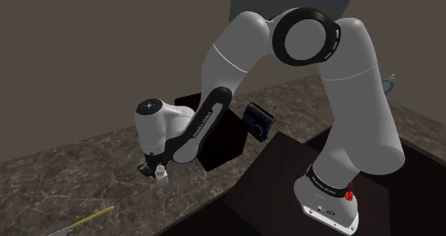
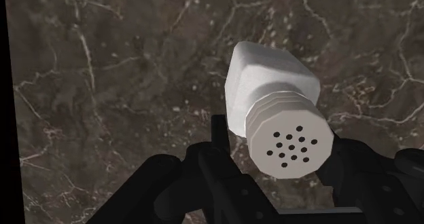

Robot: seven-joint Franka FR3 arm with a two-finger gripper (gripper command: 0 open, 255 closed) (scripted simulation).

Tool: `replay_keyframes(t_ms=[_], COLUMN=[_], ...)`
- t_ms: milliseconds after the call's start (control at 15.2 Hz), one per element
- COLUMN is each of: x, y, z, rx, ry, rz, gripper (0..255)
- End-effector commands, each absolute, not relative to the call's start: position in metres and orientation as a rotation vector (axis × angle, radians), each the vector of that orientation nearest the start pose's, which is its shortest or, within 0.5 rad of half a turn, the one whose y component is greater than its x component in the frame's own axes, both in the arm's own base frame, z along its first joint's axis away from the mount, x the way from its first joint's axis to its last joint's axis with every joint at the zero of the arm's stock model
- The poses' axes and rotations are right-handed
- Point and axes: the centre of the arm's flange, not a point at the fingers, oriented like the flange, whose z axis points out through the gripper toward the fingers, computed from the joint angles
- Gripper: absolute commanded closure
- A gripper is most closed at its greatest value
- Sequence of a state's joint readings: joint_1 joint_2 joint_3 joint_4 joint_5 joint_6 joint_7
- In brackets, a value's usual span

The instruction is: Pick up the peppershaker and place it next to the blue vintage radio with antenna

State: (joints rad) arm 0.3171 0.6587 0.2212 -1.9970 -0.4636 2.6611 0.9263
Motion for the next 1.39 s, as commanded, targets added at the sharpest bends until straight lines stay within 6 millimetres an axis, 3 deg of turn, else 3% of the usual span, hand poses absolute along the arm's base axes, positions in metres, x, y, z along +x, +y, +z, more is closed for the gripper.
replay_keyframes(t_ms=[0, 1320], x=[0.509, 0.509], y=[0.318, 0.318], z=[0.144, 0.249], rx=[-3.174, -3.174], ry=[0.042, 0.042], rz=[-0.141, -0.141], gripper=[255, 255])
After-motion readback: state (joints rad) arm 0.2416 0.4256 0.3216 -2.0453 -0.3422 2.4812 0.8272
